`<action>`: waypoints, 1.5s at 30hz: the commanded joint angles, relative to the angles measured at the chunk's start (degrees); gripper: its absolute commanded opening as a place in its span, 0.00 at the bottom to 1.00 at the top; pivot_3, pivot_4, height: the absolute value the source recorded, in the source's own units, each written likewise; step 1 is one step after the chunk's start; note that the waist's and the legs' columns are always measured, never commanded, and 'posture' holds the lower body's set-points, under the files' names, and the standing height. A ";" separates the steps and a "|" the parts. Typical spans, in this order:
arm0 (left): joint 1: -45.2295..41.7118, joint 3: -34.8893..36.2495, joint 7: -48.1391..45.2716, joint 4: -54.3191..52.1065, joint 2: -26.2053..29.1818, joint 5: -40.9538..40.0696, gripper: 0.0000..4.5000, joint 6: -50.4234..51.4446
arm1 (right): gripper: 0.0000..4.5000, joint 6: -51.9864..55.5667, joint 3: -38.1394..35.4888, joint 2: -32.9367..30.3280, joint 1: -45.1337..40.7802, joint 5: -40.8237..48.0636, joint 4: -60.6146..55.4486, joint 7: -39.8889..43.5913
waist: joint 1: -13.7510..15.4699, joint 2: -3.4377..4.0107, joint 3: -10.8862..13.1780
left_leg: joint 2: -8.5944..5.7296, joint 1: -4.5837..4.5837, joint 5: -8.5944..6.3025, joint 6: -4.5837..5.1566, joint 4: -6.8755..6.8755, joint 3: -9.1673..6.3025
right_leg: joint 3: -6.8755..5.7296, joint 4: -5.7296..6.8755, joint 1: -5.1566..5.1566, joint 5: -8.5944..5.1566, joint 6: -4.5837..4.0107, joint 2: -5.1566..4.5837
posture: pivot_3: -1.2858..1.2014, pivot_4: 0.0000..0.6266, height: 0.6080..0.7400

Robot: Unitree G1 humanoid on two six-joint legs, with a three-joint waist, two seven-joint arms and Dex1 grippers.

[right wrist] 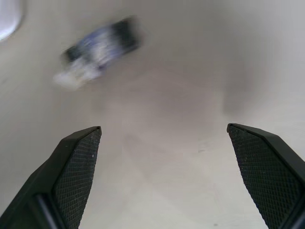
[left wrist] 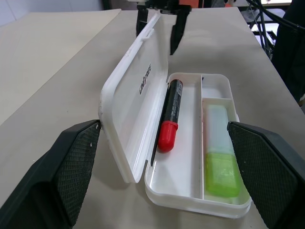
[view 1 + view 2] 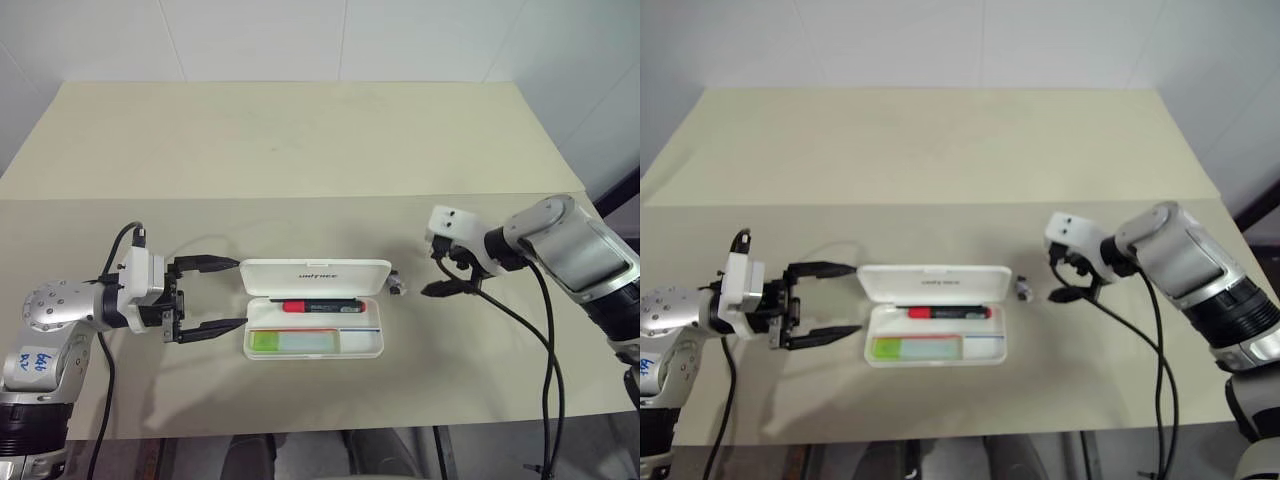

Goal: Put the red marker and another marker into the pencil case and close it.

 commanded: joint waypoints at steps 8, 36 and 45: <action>-2.07 -0.44 -1.68 1.46 0.16 -0.08 1.00 -0.56 | 1.00 15.31 -11.48 4.21 5.94 7.82 -12.05 -6.19 | 1.00 0.00 0.00 | 0.00 0.01 0.00 0.00 0.03 0.00 | 0.00 0.04 0.00 0.00 0.00 0.03 | 0.52 0.24 1.00; -3.69 -0.61 -2.35 2.61 0.18 0.57 1.00 -0.56 | 1.00 17.59 -15.35 7.91 11.56 13.44 -14.21 -17.16 | 1.83 -0.01 -0.01 | -0.10 0.00 0.01 0.00 0.15 -0.02 | 0.02 0.02 0.12 0.06 0.11 -0.02 | 0.52 0.24 1.00; -3.77 -0.72 -2.51 2.61 0.08 0.49 1.00 -0.60 | 1.00 16.78 -17.23 7.13 11.60 15.05 -12.75 -16.96 | 2.40 -0.01 -0.01 | -0.10 0.00 0.01 0.00 0.12 -0.01 | 0.02 0.00 0.10 0.06 0.11 -0.01 | 0.52 0.24 1.00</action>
